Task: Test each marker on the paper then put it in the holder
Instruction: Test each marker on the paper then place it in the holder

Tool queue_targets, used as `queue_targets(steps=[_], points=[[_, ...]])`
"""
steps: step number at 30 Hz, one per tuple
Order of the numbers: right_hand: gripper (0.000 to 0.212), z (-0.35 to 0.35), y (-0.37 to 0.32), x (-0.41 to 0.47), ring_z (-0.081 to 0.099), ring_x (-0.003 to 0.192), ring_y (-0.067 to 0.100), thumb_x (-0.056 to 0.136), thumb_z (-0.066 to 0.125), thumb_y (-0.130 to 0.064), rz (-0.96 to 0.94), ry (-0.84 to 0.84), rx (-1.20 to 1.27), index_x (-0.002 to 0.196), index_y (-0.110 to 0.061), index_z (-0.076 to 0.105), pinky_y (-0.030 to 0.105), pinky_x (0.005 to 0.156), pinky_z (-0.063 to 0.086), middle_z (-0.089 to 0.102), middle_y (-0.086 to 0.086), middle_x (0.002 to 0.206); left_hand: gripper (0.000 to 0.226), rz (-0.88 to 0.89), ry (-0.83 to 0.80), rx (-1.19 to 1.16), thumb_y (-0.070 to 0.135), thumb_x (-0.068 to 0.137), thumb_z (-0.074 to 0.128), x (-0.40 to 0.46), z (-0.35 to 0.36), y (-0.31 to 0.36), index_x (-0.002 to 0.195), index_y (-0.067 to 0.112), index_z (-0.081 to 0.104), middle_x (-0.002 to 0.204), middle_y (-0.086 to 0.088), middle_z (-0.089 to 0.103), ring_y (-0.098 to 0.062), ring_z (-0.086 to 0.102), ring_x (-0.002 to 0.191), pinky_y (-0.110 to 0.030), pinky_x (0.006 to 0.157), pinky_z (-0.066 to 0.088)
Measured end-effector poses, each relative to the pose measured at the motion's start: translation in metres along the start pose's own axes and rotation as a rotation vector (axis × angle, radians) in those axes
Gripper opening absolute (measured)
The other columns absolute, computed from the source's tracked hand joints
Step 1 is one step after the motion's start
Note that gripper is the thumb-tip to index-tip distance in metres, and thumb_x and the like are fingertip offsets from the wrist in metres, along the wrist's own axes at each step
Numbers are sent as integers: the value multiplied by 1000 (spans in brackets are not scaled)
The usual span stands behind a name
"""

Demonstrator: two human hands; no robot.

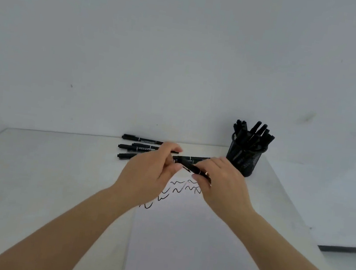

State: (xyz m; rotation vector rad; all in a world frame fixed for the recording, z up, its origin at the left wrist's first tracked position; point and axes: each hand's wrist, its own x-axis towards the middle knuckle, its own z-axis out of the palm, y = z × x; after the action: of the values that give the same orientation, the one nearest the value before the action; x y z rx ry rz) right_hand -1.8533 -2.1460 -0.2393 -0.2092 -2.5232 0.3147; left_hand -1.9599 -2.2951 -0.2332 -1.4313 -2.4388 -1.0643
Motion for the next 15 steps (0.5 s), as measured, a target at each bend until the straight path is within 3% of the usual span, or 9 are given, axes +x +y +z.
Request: queue_targets(steps=[6, 8, 12, 15], points=[[21, -50, 61, 30, 60, 79, 15, 83, 63, -19, 403, 237, 308, 98, -20, 50, 25, 71, 41, 62, -10, 81, 18, -107, -122, 145, 32, 91, 49, 44, 20, -29, 108, 27, 51, 88, 17, 56, -9, 55, 87, -27, 70, 41], [33, -63, 76, 39, 62, 78, 7, 81, 64, -17, 451, 325, 382, 106, -28, 44, 25, 69, 45, 64, -10, 87, 19, -126, -150, 212, 31, 90, 50, 53, 29, -41, 108, 24, 54, 99, 12, 57, -12, 55, 96, -31, 78, 45], [53, -71, 94, 52, 60, 70, -7, 80, 62, -12, 466, 419, 425, 119, -35, 36, 9, 57, 42, 63, -10, 93, 28, -133, -251, 380, 38, 91, 49, 62, 45, -59, 116, 25, 52, 115, 6, 53, -14, 47, 111, -31, 85, 43], [61, -65, 101, 55, 62, 68, -2, 80, 61, -9, 467, 422, 425, 126, -35, 31, 20, 62, 46, 62, -9, 93, 31, -126, -281, 445, 40, 92, 47, 66, 55, -63, 118, 25, 51, 118, 5, 51, -15, 44, 114, -32, 84, 44]])
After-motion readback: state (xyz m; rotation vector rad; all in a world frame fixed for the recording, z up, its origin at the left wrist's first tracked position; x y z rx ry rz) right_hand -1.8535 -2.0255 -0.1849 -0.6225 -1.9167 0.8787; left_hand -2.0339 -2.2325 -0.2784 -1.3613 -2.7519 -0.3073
